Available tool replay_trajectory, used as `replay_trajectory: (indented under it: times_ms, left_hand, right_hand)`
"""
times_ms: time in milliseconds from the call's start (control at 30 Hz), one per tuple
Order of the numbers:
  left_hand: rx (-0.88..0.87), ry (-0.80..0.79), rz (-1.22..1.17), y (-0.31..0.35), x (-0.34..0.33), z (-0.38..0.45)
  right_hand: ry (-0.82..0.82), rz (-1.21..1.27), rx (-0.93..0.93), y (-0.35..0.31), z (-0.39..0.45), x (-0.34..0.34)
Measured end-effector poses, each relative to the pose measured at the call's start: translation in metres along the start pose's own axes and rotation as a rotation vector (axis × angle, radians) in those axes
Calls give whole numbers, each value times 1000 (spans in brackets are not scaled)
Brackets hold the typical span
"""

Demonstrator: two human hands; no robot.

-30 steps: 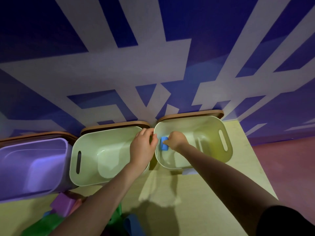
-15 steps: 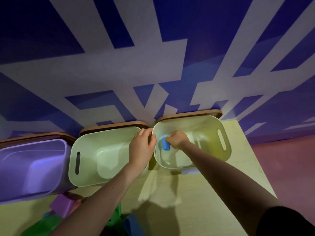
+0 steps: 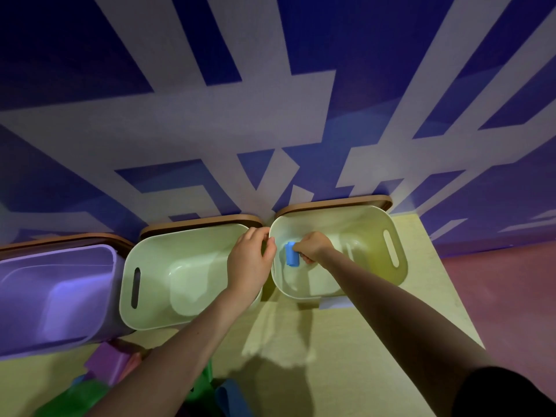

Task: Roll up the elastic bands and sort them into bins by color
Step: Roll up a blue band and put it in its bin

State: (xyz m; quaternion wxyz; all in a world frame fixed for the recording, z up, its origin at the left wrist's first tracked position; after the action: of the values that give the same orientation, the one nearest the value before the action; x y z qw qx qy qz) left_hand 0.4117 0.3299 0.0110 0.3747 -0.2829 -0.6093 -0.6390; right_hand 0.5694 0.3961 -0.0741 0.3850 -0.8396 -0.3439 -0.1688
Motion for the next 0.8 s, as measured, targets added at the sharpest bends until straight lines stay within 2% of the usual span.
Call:
replay_trajectory:
  times_ms: [100, 267, 400, 600, 800]
  left_hand:
    - [-4, -4, 0, 1, 0, 0]
    - [-5, 0, 5, 2, 1, 0]
    - [-3, 11, -4, 2, 0, 0]
    - [18, 16, -9, 3, 0, 2]
    - [26, 21, 2, 5, 0, 2]
  right_hand:
    - [-17, -44, 22, -2, -2, -4]
    - [-28, -108, 172, -12, -5, -10]
    - [-57, -87, 125, -11, -1, -10]
    - [-112, 60, -53, -10, 8, -21]
    - [14, -58, -4, -11, 3, -20]
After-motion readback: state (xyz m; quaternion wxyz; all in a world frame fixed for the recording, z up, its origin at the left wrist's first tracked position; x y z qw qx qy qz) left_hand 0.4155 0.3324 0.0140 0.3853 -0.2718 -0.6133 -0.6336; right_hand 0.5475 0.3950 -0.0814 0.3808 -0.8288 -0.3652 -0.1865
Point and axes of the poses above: each hand's wrist, its own z-axis towards the middle knuckle, its own x-axis out of the back of the hand, y = z × x, the point moved 3 cm from there along z, towards the middle knuckle, and after that the axes turned 2 degrees about z, right-handed, at the moved point
